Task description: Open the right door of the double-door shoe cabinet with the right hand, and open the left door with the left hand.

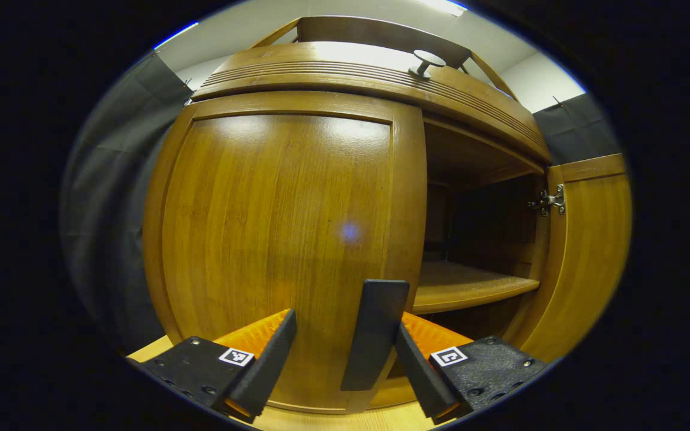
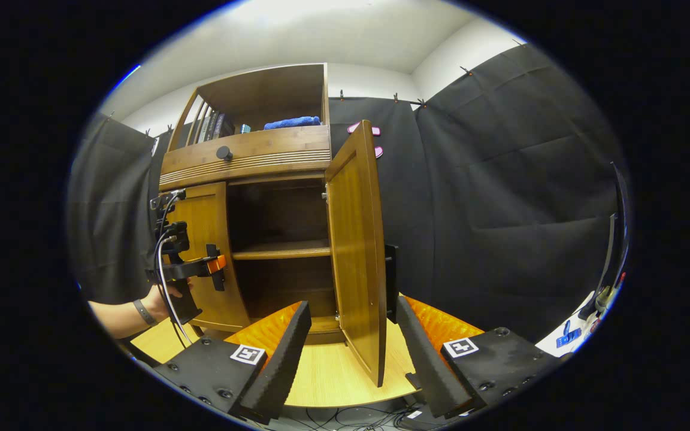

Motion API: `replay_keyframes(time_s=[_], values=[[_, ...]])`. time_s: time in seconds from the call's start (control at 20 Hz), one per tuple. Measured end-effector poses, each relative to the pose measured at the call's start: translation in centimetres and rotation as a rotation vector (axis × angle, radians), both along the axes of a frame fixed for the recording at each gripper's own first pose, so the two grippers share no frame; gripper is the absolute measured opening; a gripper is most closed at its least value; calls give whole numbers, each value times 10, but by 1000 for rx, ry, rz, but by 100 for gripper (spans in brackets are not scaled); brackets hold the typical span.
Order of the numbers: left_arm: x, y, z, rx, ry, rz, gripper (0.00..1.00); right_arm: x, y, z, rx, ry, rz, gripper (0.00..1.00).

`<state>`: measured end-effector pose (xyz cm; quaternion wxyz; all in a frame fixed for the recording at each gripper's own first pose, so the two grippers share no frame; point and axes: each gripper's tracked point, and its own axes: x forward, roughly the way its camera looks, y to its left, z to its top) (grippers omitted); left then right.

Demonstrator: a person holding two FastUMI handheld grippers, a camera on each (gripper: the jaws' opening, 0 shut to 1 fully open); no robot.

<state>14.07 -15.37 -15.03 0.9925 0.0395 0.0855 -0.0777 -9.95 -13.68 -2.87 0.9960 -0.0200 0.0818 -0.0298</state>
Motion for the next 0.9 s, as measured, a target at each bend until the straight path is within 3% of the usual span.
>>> replay_keyframes(time_s=[0.1,0.25,0.35,0.4,0.9], values=[[1,1,2,25,-14,-19,90,2,3,1,10,-2,3,93],[-5,-12,1,39,-18,-131,54,4,5,-2,15,8,2,93],[-1,-11,1,63,-29,-123,31,2,9,-3,5,15,7,93],[-2,-12,2,56,-30,-123,27,3,9,-3,-4,17,6,93],[-19,-11,26,10,33,-162,26,-2,24,-8,9,35,31,93]])
